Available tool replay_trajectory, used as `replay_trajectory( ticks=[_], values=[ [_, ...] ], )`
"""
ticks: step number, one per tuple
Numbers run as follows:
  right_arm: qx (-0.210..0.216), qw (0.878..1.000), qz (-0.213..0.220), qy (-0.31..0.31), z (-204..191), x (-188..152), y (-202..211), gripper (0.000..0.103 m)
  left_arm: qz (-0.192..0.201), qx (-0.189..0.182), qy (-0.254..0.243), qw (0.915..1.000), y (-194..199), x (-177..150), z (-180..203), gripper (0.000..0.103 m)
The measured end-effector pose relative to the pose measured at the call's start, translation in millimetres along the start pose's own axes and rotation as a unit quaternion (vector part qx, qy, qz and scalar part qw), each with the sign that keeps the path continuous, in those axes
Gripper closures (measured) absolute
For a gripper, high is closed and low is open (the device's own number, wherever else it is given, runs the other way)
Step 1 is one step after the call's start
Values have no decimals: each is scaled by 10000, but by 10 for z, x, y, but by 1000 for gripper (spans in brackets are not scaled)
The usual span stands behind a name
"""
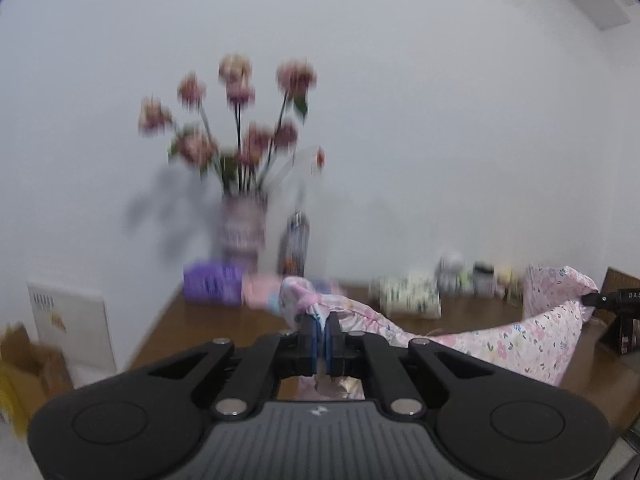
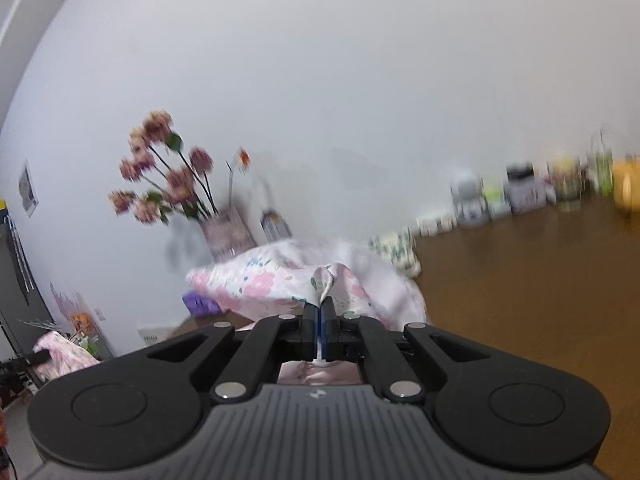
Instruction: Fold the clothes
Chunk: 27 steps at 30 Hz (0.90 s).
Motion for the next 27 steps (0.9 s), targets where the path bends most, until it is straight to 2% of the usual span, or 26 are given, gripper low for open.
replay_trajectory(
  ticks=[4,6,9,12,14,17,20,26,27],
  values=[
    [-8,9993,275,236,-168,439,44,102,332,20,-28,9994,-41,406,8,100],
    [-219,9993,109,287,-148,568,-239,102,247,42,31,9997,-286,536,-91,100],
    [-544,9977,-157,360,-114,757,-679,102,-236,159,229,9993,-850,494,-116,100],
    [-901,9925,-747,367,25,629,-1379,102,-908,400,459,9940,-1550,264,-226,100],
    [-1115,9864,-1164,310,190,436,-1866,102,-1310,514,552,9885,-1934,53,-295,100],
    [-1307,9788,-1572,136,443,118,-2433,102,-1806,569,645,9798,-2392,-247,-369,99],
    [-1411,9740,-1773,-42,609,-151,-2793,102,-2100,596,674,9736,-2720,-454,-423,99],
    [-1551,9682,-1963,-19,681,-423,-3098,101,-2351,645,706,9672,-2941,-698,-510,98],
    [-1582,9670,-1995,-2,695,-453,-3118,97,-2388,660,719,9662,-2969,-735,-528,97]
  ],
)
Point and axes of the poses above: each gripper's, at about its wrist camera, not at the fingertips, and y roughly against the way its jaws point, z to its right, x to its top, the point moved 1 cm from there along -y, roughly the way its jaws point, and after that the axes turned 5 degrees about z, right-handed, at the moved point
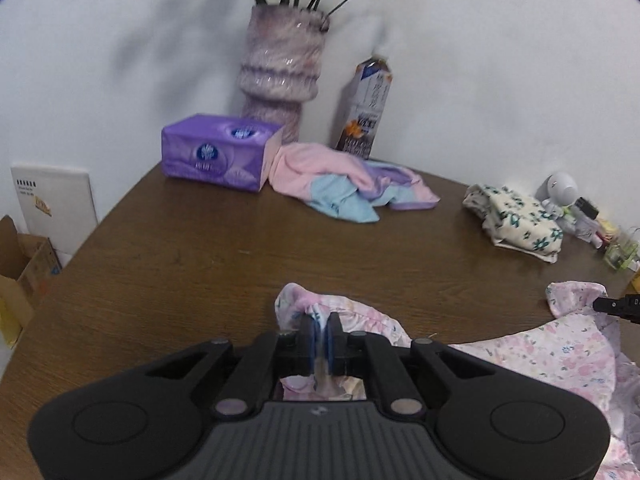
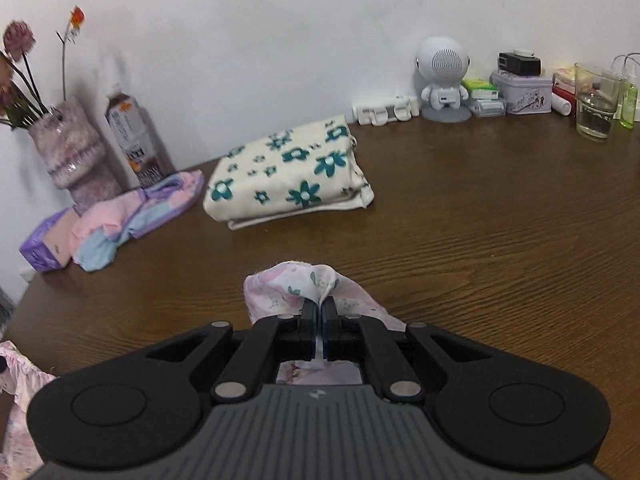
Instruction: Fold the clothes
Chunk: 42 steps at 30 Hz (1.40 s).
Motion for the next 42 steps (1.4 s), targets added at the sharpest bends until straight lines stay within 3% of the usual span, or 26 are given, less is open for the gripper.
replay_trajectory(
  ticks=[2,3,7,10,17,20,25,30,34,38,42],
  values=[
    [-51,10000,-70,2,9,4,-62,83,-42,-14,79,10000,-65,-3,-49,87],
    [-85,9999,-56,-30,29,6,-40,67,-46,-41,121,9999,-80,2,-74,77],
    [49,9993,327,147,55,27,356,59,298,9,17,9996,255,-15,-108,41],
    [399,9973,450,430,41,-81,804,56,468,85,-210,9986,597,-99,-113,37],
    [1007,9842,174,1446,-65,-859,1578,56,183,-160,-532,9983,1230,-708,-156,36],
    [1329,9807,64,1435,-60,-1141,1757,56,93,-363,-586,9976,1394,-920,-138,35],
    [1844,9713,-131,1496,-188,-1410,1882,56,24,-250,-1052,9941,1428,-1027,30,35],
    [2019,9733,-159,1076,-279,-1369,1853,56,92,-378,-1772,9834,1337,-940,325,36],
    [1883,9804,-374,432,-262,-1195,1662,56,147,20,-2419,9702,1171,-824,491,36],
    [1811,9824,-452,78,-169,-1076,1537,56,237,-58,-2062,9782,1109,-527,359,36],
    [1752,9825,-606,-176,-139,-1009,1377,56,-72,171,-2058,9784,800,-352,270,39]
  ],
)
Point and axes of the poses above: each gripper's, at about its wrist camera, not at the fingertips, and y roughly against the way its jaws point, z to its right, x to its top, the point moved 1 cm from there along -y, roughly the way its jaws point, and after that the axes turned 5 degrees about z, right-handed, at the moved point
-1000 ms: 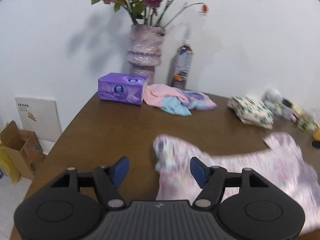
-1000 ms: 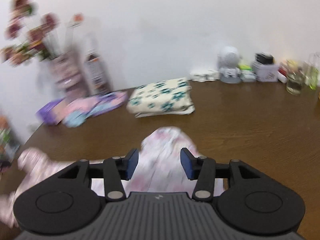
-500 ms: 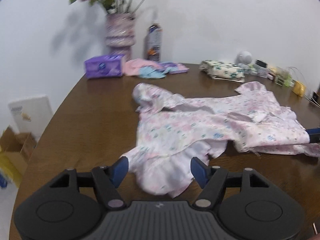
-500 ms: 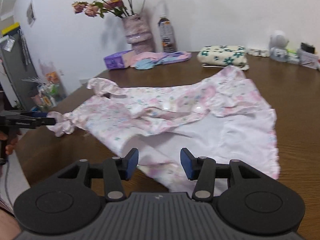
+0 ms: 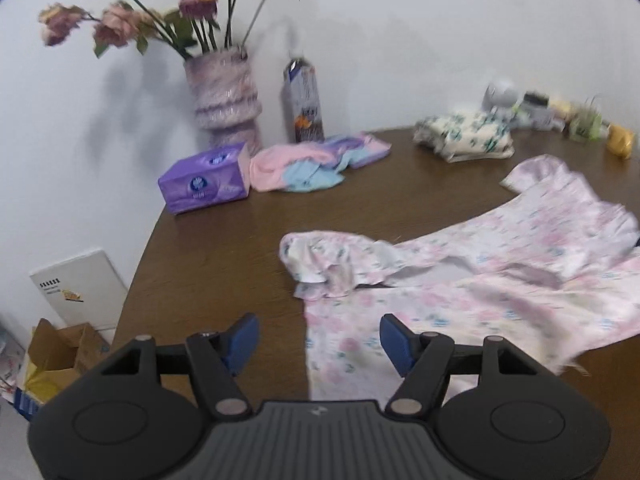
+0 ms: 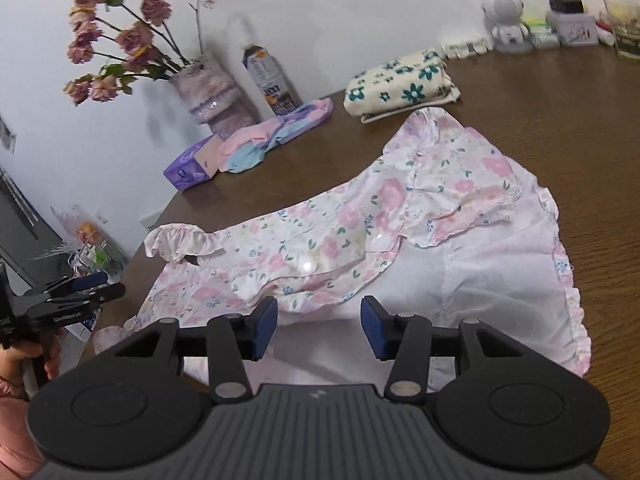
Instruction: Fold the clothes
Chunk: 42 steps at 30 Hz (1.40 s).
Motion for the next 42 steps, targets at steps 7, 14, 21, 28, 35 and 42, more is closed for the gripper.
replay_trajectory(
  ticks=[7,14,21,28,35,42],
  values=[
    [-132,9993,-239,-264,49,76,-263,59,-400,-260,-88,9988,-434,-5,-15,42],
    [-263,9980,-335,-460,184,259,-370,59,-659,-695,264,9951,-602,116,-169,44],
    [-434,9965,-698,-177,110,236,-709,64,-1090,-816,309,9902,-897,157,-213,67],
    [-292,9976,-536,-330,137,260,-733,103,-835,-869,503,9914,-843,173,-222,103],
    [-244,9990,331,162,6,768,-541,103,40,-887,866,9923,-596,481,-357,103],
    [-699,9899,800,939,-56,1352,-849,103,242,-361,1021,9938,-840,665,-385,103]
  ],
)
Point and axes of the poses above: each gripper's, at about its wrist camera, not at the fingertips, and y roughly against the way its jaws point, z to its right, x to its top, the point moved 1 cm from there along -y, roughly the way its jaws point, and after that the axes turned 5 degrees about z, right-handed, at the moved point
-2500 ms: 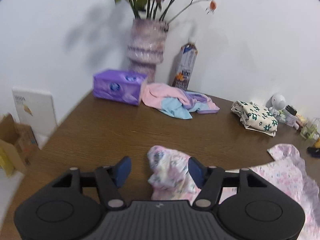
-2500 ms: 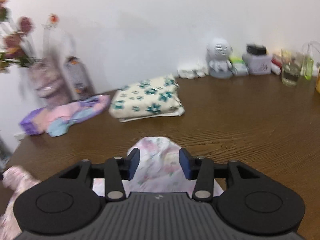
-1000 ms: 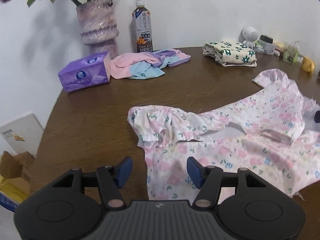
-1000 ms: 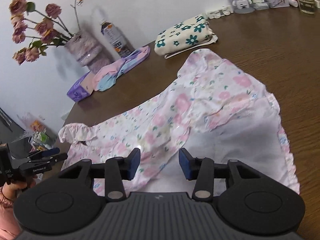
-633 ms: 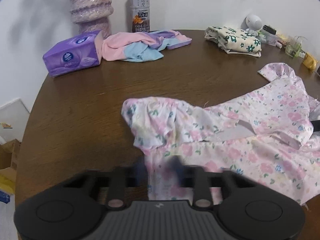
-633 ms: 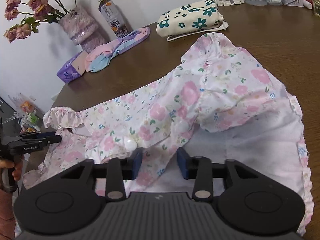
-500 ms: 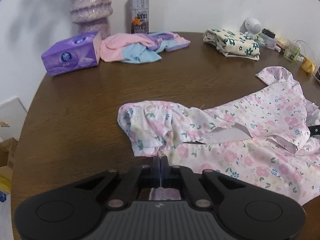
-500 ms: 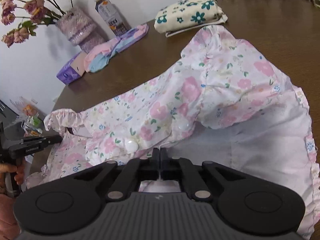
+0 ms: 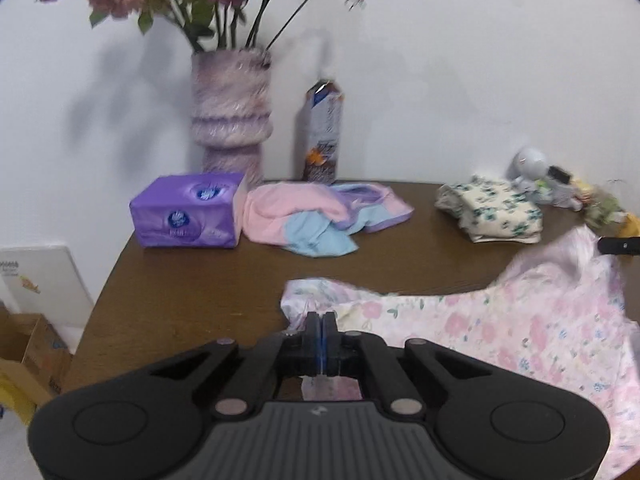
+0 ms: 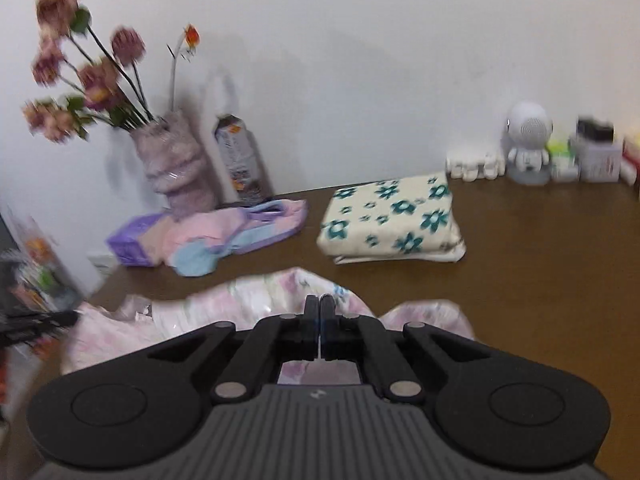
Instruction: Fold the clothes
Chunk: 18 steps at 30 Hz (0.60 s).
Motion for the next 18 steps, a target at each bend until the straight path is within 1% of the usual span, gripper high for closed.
replay_trajectory(
  ticks=[2,5,9,11,13,14,15,16,17,18],
  values=[
    [-143,9997,-154,119,3,-37,-231,103,-181,96,-12,9998,-186,-62,16,103],
    [-246,9989,-369,117,31,-151,-500,103,-402,204,-3,9990,-394,-159,21,103],
    [-319,9978,-566,120,54,-297,-676,103,-545,275,-29,9981,-532,-241,26,103],
    [-338,9971,-670,109,55,-352,-733,102,-585,278,-10,9979,-567,-267,22,100],
    [-316,9960,-833,22,82,-360,-748,96,-665,269,134,9973,-535,-265,-14,86],
    [-298,9958,-858,-86,99,-343,-694,95,-693,279,219,9970,-497,-261,-38,81],
    [-279,9956,-877,-198,116,-324,-636,87,-592,235,271,9976,-391,-252,-73,71],
    [-174,9960,-825,-291,129,-299,-503,71,-491,190,323,9981,-285,-243,-108,63],
    [-62,9963,-768,-383,142,-273,-365,63,-387,164,323,9986,-162,-241,-130,61],
    [7,9969,-708,-354,135,-260,-215,59,-332,137,312,9989,-10,-264,-150,55]
  ],
)
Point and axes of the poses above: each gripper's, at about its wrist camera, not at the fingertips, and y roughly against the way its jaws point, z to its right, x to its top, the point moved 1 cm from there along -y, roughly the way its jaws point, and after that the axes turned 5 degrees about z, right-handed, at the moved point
